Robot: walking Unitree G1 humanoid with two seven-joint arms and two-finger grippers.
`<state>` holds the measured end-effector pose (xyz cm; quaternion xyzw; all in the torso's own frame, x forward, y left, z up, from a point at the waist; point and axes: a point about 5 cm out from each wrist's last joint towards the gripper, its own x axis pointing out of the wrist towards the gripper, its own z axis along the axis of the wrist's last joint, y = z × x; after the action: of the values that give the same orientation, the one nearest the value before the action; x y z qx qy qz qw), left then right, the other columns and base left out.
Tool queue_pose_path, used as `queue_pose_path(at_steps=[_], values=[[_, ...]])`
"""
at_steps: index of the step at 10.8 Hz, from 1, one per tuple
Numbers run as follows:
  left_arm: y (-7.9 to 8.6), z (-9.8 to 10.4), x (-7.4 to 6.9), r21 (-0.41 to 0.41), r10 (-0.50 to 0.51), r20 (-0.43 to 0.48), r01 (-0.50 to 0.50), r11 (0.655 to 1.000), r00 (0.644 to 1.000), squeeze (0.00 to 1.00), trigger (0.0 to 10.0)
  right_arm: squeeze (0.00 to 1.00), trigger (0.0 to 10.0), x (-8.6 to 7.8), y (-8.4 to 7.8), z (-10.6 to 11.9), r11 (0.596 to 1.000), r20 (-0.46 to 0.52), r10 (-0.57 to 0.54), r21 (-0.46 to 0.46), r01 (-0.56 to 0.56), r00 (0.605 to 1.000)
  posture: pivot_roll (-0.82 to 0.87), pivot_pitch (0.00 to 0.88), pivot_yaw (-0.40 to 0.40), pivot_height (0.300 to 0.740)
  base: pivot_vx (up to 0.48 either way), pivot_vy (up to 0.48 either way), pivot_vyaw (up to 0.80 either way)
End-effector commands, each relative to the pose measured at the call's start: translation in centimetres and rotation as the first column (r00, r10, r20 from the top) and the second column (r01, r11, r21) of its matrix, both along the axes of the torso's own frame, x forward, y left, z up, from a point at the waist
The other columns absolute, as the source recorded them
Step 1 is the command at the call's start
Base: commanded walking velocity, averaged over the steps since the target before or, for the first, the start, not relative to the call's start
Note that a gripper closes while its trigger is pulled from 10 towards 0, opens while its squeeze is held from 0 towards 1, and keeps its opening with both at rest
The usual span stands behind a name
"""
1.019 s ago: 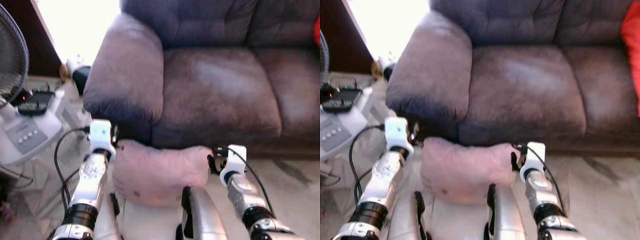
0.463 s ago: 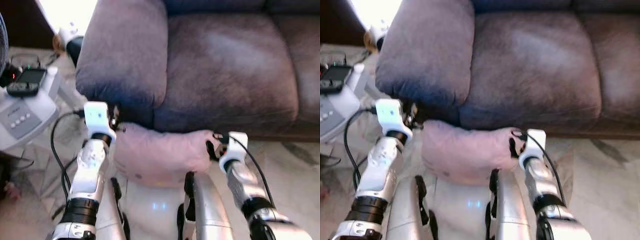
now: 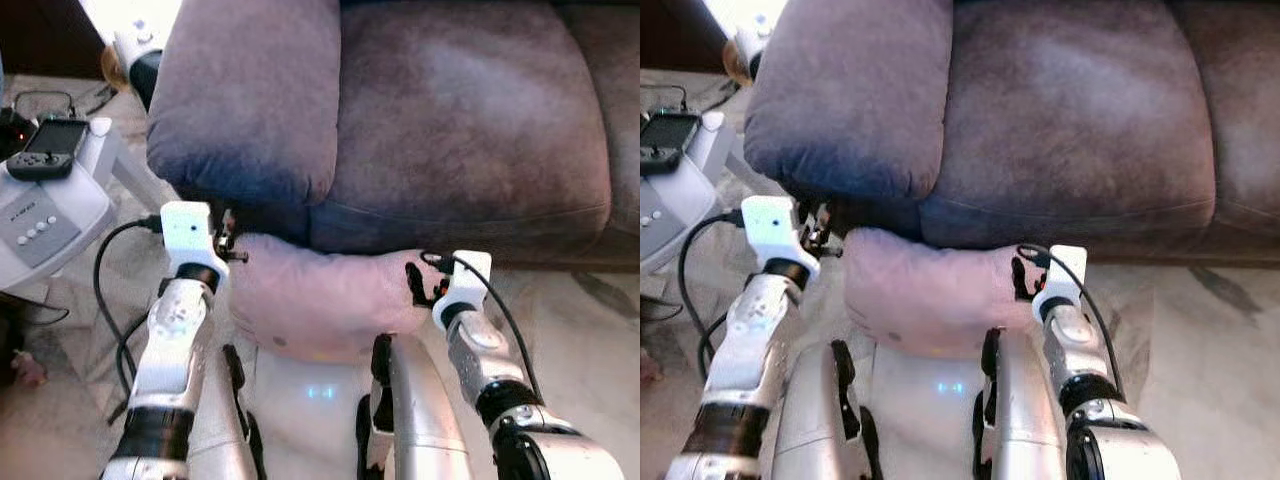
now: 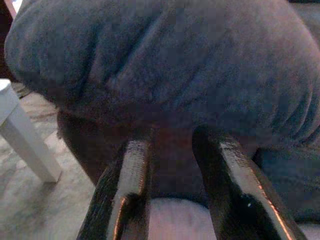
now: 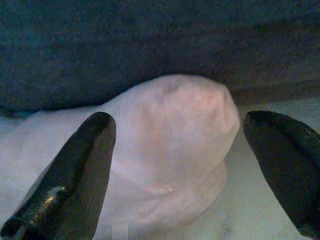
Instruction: Move the pillow to the sofa from floor
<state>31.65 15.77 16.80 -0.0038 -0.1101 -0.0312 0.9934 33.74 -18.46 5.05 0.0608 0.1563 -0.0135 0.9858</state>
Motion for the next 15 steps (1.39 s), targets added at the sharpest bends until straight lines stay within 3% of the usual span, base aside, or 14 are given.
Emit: queue_pose_path(at_steps=[1,6,9,12,15], values=[[0.2,0.1,-0.5,0.004,0.006,-0.003,-0.006,1.000,1.000,0.00,10.0,0.00,10.0,-0.6,-0.1,-0.9,1.000,-0.024,-0.005,0.018,0.006,1.000,0.12,0.402,0.002,0.539,0.000,0.000,0.00],[-0.1,0.6,-1.7,0.007,-0.017,-0.022,0.017,1.000,1.000,0.00,10.0,0.00,10.0,-0.7,0.2,-0.7,1.000,0.019,0.002,-0.010,-0.002,1.000,0.13,0.466,0.022,0.539,0.000,0.000,0.00],[-0.5,0.4,-1.6,-0.004,-0.032,-0.032,0.032,0.999,0.999,0.00,10.0,0.00,10.0,-0.2,0.0,0.2,0.999,0.065,-0.008,-0.041,0.011,0.998,0.12,0.459,0.021,0.539,0.000,0.000,0.00],[-0.2,0.5,-2.5,-0.002,-0.037,-0.047,0.037,0.999,0.998,0.00,10.0,0.00,10.0,-0.5,-1.8,0.0,0.994,0.051,-0.065,-0.090,0.069,0.997,0.13,0.484,0.027,0.539,0.000,0.000,0.00],[-0.5,0.6,-1.8,-0.011,-0.037,-0.042,0.037,0.999,0.998,0.00,10.0,0.00,10.0,0.4,-1.0,1.4,0.996,0.126,-0.055,-0.061,0.064,0.991,0.12,0.452,0.020,0.539,0.000,0.000,0.00]])
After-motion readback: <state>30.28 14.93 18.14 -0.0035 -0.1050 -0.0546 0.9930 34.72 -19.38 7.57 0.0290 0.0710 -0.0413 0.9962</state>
